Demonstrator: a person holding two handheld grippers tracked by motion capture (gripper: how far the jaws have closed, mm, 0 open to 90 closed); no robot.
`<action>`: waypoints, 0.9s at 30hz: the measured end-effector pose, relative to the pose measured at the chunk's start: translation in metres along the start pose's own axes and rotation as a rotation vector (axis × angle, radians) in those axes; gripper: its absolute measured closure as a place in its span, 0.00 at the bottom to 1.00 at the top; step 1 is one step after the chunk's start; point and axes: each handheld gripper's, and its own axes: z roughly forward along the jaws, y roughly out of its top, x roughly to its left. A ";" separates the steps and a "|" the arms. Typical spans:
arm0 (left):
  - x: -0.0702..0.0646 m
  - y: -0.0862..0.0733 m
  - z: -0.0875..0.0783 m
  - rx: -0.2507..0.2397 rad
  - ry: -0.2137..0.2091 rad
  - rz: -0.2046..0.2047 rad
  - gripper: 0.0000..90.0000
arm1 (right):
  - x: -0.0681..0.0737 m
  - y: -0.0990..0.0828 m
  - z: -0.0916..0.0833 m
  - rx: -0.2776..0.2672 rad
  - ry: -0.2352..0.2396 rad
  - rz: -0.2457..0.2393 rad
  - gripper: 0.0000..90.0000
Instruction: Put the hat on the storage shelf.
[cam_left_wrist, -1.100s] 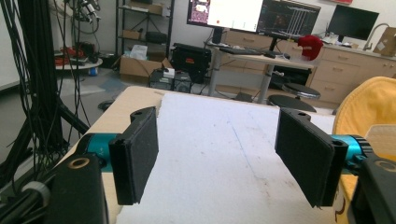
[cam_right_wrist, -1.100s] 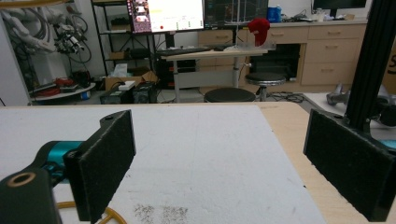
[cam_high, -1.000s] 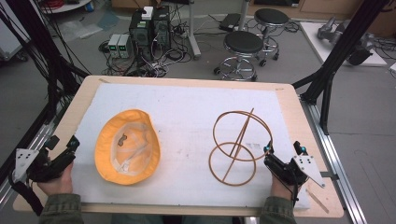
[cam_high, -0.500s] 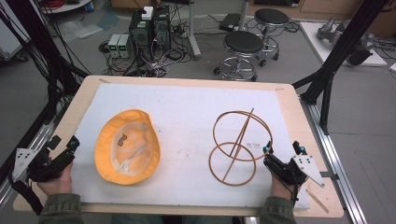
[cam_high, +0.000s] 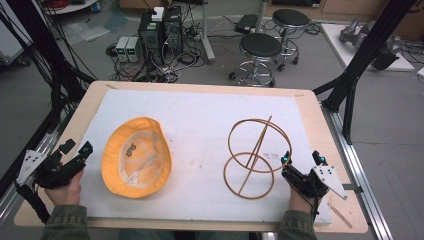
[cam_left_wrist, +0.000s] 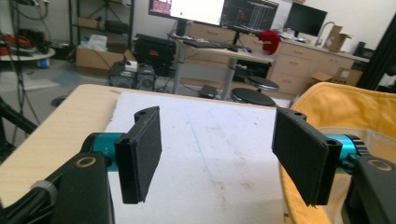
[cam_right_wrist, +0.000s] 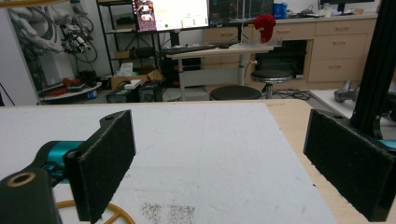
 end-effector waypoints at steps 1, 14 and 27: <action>0.000 0.000 0.001 0.008 -0.014 -0.006 0.37 | 0.000 0.000 0.000 -0.001 0.000 0.000 0.09; -0.009 0.001 0.012 0.053 -0.132 -0.030 0.37 | 0.001 -0.001 0.002 0.003 0.013 0.000 0.09; -0.010 0.000 0.019 0.086 -0.192 -0.050 0.38 | 0.001 -0.001 0.003 0.006 0.020 -0.001 0.09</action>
